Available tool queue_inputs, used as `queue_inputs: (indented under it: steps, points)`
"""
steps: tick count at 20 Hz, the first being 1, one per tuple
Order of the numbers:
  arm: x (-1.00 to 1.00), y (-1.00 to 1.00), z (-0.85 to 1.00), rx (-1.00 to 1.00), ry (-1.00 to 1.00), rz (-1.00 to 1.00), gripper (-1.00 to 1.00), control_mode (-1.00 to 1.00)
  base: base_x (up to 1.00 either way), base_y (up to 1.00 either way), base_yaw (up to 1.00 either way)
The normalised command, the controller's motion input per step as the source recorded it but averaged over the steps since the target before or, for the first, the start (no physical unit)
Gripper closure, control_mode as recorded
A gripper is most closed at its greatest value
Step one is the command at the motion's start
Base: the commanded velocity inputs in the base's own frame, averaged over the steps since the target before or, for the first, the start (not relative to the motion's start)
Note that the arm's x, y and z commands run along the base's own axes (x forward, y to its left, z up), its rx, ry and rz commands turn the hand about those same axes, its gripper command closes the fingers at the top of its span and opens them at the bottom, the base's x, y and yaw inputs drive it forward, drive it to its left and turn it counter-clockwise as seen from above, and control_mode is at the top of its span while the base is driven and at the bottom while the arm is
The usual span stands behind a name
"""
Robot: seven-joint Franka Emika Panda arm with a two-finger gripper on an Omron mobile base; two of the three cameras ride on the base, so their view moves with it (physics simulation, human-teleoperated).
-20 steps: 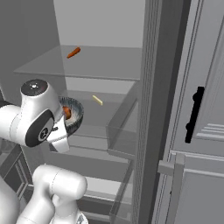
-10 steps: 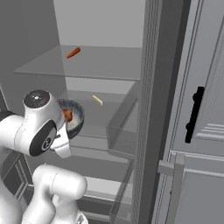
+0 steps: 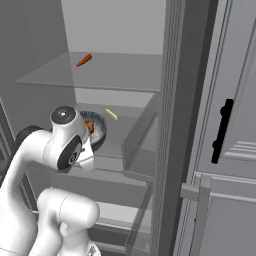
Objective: Pick the chicken drumstick and broccoli from their plates and place them in the bowl. Then put the bowl in the fridge.
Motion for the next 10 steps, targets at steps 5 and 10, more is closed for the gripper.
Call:
queue_inputs:
  steps: [5,10]
  points:
    - [0.9,-0.24,-0.43,0.0,0.02,-0.19,1.0,-1.0,0.0,0.0,0.0]
    - [0.84,-0.27,-0.23,0.04,0.01,-0.11,1.0,-1.0,0.0,0.0,0.0]
